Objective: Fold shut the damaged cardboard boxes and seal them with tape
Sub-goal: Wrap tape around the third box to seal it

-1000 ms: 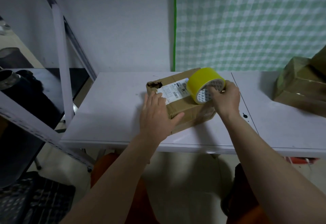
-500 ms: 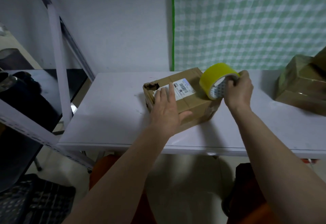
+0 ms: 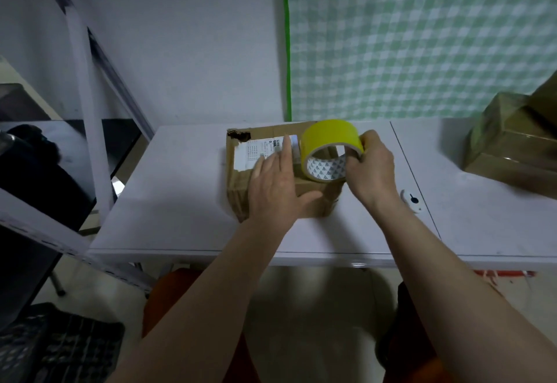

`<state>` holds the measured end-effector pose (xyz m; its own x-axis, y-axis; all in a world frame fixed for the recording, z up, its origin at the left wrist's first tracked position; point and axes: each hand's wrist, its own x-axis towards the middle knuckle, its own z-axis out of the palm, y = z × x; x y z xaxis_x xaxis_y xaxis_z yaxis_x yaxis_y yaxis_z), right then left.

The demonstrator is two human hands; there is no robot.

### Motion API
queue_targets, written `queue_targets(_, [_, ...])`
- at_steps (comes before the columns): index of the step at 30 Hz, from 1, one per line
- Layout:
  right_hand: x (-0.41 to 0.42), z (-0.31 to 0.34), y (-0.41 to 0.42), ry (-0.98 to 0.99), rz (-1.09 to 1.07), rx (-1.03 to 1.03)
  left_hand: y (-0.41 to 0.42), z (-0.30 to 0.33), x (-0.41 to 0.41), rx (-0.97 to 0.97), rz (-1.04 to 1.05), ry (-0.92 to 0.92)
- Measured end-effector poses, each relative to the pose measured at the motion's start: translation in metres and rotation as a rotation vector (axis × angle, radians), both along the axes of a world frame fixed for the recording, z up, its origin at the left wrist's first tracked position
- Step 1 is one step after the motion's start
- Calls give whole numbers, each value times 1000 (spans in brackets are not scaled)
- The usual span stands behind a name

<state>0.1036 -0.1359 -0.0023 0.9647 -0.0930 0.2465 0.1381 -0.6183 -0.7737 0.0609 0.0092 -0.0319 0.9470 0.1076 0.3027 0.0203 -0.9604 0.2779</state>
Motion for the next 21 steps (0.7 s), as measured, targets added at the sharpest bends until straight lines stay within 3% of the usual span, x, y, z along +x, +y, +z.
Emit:
queue_targets(6, [20,16,-50,-91,-84,-58,6,-9,4,135,13,-1])
queue_targets(15, [27,-25,-64,98,-65,-108,4,-11,3,200,-13,-12])
queue_targets(21, [22,-58,-63,230,-31,2,12,-16,2,293,-102,-68])
